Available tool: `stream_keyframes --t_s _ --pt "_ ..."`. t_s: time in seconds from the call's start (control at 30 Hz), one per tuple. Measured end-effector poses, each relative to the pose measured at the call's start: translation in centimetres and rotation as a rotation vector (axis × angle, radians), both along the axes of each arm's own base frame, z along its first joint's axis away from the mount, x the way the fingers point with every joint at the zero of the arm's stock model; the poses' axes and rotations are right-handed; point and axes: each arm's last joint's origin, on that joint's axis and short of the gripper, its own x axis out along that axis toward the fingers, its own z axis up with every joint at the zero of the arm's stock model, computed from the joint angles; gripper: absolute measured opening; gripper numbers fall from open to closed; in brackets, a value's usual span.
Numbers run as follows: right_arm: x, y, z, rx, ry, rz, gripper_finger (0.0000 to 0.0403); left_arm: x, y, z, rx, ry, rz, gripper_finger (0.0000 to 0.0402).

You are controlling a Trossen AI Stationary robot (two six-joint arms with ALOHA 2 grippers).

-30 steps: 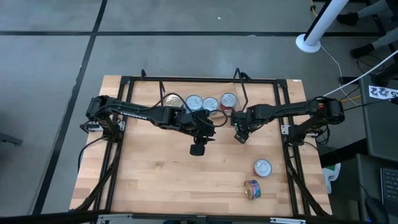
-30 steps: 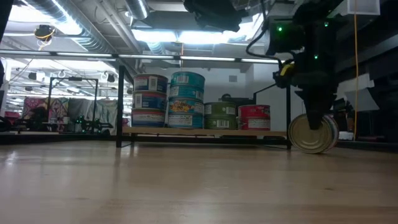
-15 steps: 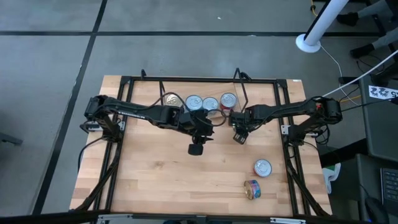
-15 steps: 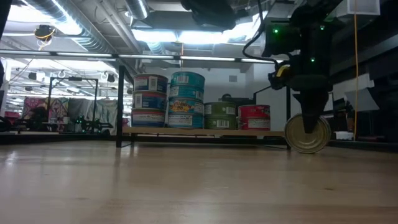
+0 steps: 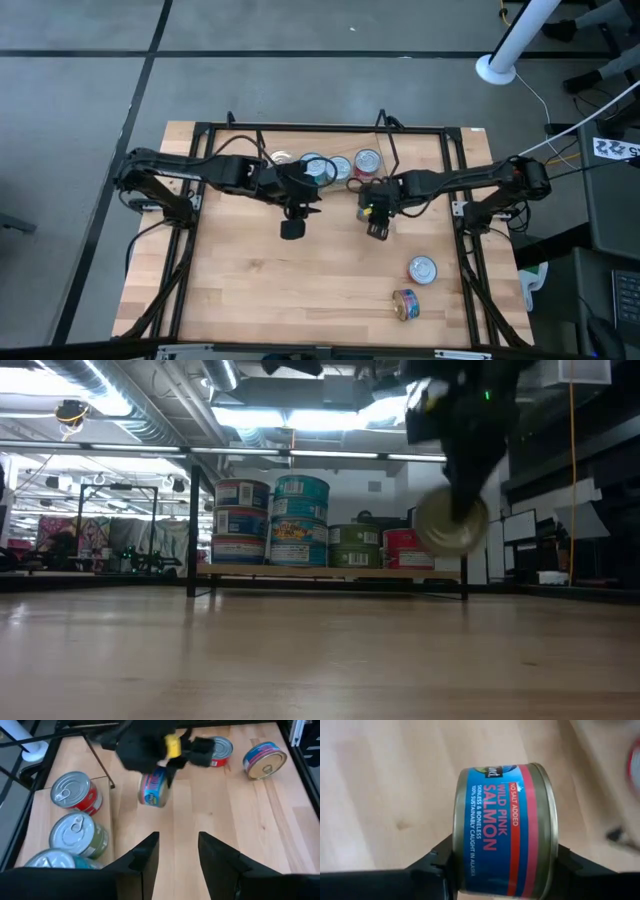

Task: Stack canned seafood by type on shelf
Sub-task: Stack the blue pink tuna can on top of the other blue tuna cans on the shelf

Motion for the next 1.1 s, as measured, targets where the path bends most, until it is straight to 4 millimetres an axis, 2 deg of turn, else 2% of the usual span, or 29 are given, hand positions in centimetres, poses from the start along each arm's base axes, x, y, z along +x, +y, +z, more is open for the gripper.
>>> stream_keyframes --t_s 0.23,0.4,0.57,0.9,1.1 --pt "1.7 2.9 4.6 -0.223 -0.176 0.219 0.0187 -0.4 0.0 0.1 0.05 0.019 -0.047 0.0131" --pt "2.3 4.3 6.7 -0.41 -0.265 0.336 0.0182 -0.4 0.0 0.2 0.089 0.022 -0.084 0.0131" --pt "2.8 4.6 7.4 -0.478 -0.332 0.373 0.0185 -0.1 0.0 0.0 0.094 0.012 -0.088 0.015" --pt "3.4 4.7 8.0 -0.504 -0.41 0.373 0.0184 1.2 0.0 -0.8 0.202 0.013 -0.12 0.025" --pt "3.8 4.7 8.4 -0.51 -0.462 0.353 0.0185 1.7 0.2 -0.8 0.277 -0.006 -0.077 0.0266"
